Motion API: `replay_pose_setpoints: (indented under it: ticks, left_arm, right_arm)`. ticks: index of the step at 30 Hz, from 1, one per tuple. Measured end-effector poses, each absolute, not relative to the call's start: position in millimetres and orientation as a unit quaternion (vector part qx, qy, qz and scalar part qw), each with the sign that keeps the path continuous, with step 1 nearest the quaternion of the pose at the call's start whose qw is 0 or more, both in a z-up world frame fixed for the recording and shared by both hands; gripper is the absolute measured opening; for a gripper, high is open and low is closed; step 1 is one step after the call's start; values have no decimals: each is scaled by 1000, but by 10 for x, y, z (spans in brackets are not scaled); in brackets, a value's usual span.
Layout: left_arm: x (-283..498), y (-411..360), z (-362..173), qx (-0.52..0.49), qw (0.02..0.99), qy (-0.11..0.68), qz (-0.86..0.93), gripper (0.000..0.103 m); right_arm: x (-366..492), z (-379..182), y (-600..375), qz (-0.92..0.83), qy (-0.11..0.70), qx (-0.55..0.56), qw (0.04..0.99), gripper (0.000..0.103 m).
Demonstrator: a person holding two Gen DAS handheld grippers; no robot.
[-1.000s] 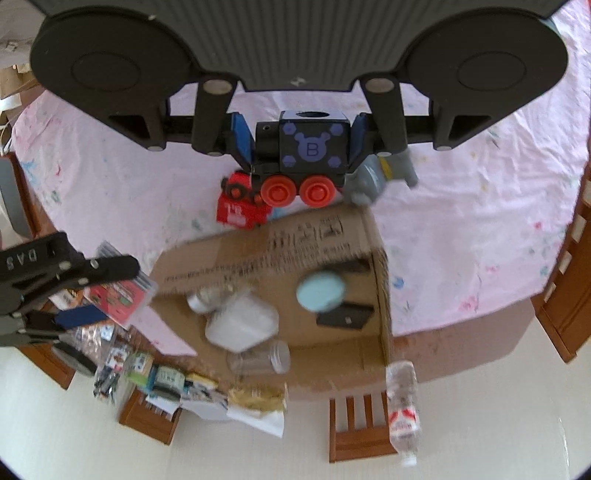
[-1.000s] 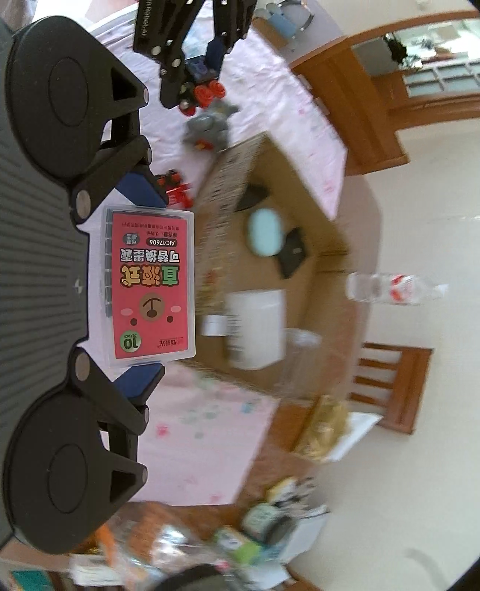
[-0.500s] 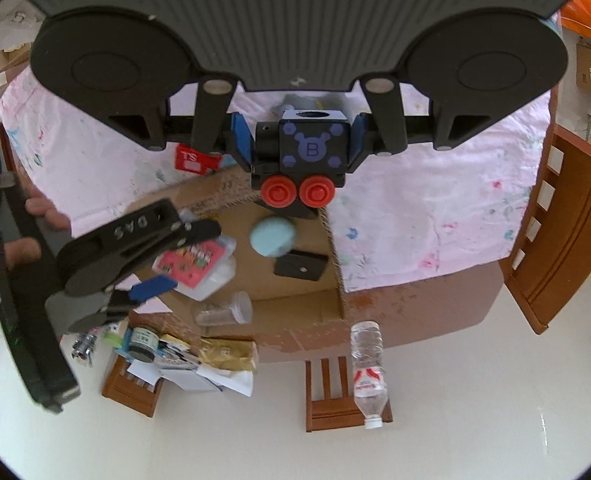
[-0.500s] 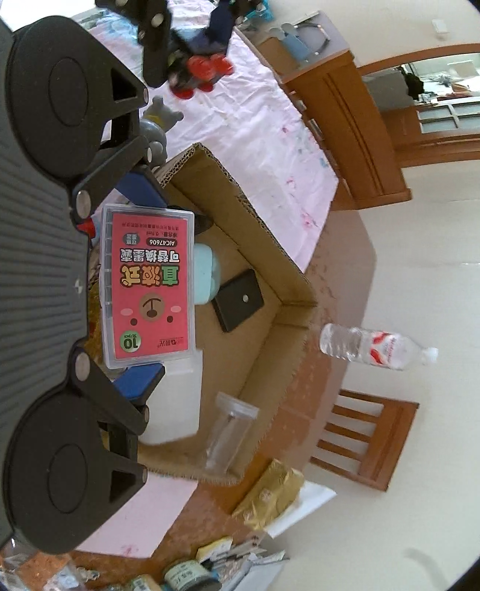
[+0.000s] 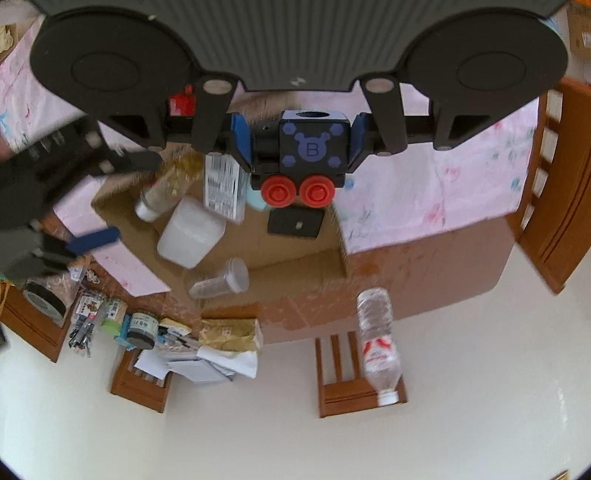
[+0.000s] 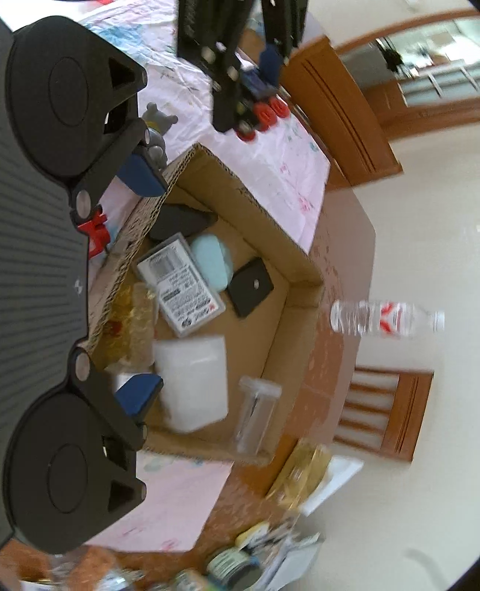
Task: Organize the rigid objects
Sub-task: 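Carry both items over the box and open the right gripper to drop the card pack, then lower the black toy car into the box and open the left gripper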
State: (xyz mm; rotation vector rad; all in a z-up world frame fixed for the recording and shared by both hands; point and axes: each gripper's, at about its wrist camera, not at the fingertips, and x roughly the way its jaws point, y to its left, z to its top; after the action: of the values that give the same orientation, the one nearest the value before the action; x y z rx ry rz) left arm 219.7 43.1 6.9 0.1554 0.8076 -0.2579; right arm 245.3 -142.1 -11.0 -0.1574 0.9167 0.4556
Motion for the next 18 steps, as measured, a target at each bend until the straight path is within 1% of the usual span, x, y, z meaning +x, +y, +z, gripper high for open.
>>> replay_pose_setpoints:
  ticks: [7, 18]
  left_arm:
    - [2799, 123, 27, 84, 900, 390, -174, 50]
    - [3581, -418, -313, 111, 879, 415, -208, 50]
  right_arm:
    - [2233, -7, -1644, 171, 428, -46, 886, 103]
    - [2030, 21, -2038, 99, 432, -11, 896, 103]
